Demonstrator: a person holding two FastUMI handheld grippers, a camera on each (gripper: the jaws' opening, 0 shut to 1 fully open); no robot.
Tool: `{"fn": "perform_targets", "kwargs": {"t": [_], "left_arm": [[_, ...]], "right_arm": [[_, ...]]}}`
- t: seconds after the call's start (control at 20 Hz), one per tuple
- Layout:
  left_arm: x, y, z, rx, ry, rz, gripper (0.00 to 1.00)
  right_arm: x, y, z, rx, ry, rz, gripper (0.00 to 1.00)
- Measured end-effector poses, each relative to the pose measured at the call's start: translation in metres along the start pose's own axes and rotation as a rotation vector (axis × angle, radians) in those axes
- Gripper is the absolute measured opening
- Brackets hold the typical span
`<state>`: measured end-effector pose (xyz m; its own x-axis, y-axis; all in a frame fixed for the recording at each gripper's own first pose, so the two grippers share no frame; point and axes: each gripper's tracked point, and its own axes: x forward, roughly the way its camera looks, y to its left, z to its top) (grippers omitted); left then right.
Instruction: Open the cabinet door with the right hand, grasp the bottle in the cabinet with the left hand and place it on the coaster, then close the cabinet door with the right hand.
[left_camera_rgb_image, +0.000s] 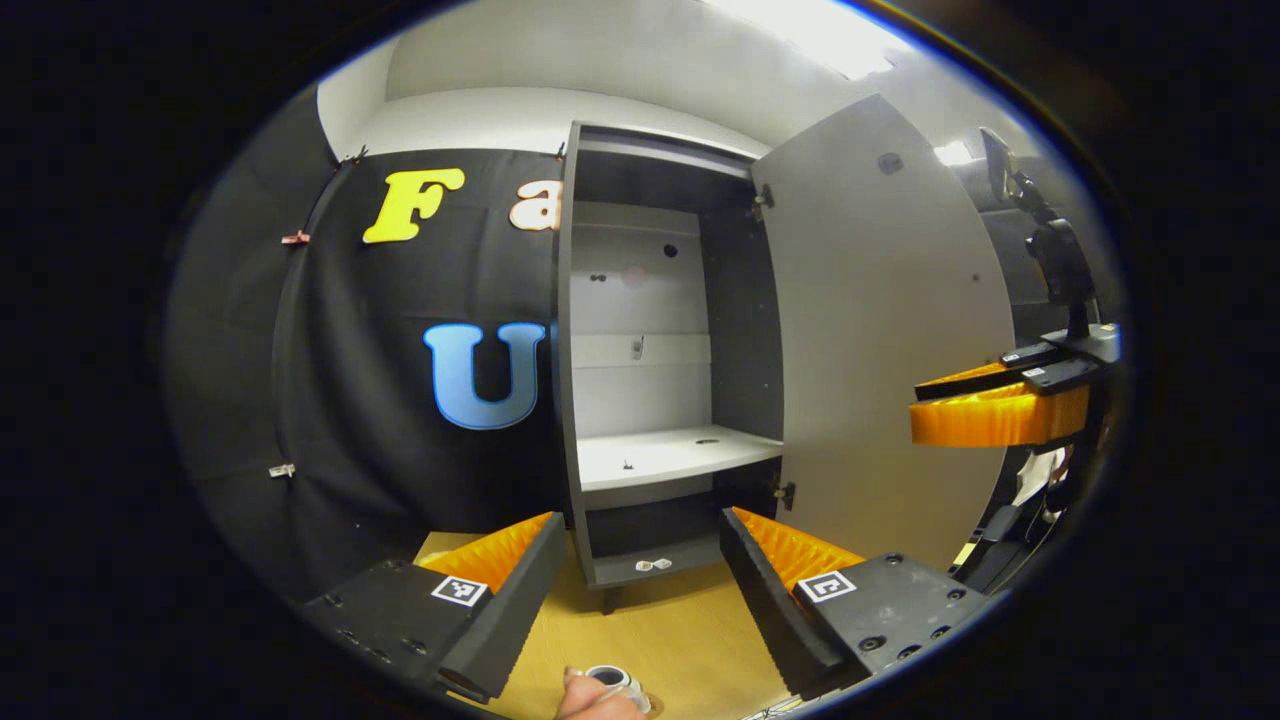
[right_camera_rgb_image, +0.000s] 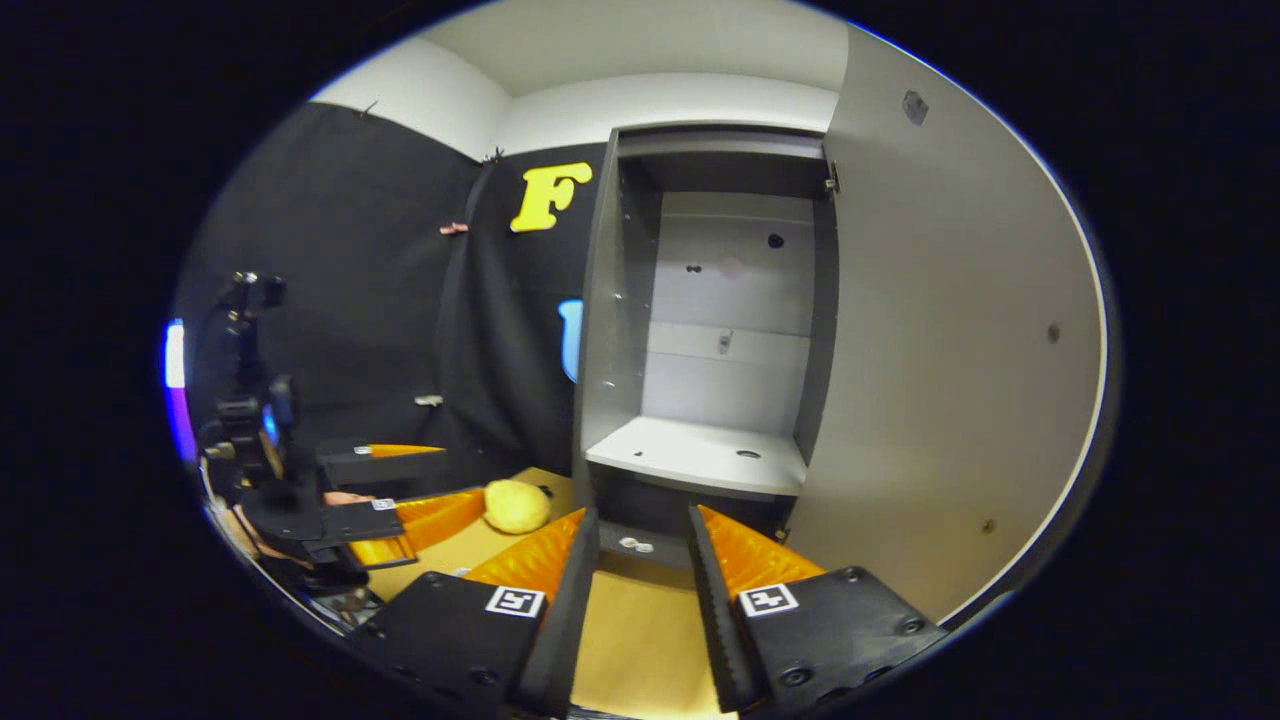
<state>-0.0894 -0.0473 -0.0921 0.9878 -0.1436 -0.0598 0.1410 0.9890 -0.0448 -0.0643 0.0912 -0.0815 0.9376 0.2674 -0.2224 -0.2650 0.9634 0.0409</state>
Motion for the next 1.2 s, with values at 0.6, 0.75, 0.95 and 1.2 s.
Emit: {"fn": "perform_targets", "kwargs": {"t": [0.6, 0.75, 0.95, 1.2], "left_arm": [[0.015, -0.024, 0.045, 0.046, -0.034, -0.141, 0.97], [0.029, -0.033, 0.043, 0.034, -0.024, -0.137, 0.97], [0.047, -0.043, 0.045, 0.006, -0.021, -0.102, 0.99], [0.067, -0.048, 0.049, -0.039, -0.020, -0.010, 0.97]], "right_arm": [[-0.138, -0.106, 0.042, 0.113, -0.121, -0.334, 0.98], [-0.162, -0.163, 0.040, 0.161, -0.138, -0.489, 0.98], [-0.154, -0.211, 0.039, 0.160, -0.152, -0.534, 0.97], [-0.128, -0.232, 0.046, 0.168, -0.165, -0.381, 0.97]]}}
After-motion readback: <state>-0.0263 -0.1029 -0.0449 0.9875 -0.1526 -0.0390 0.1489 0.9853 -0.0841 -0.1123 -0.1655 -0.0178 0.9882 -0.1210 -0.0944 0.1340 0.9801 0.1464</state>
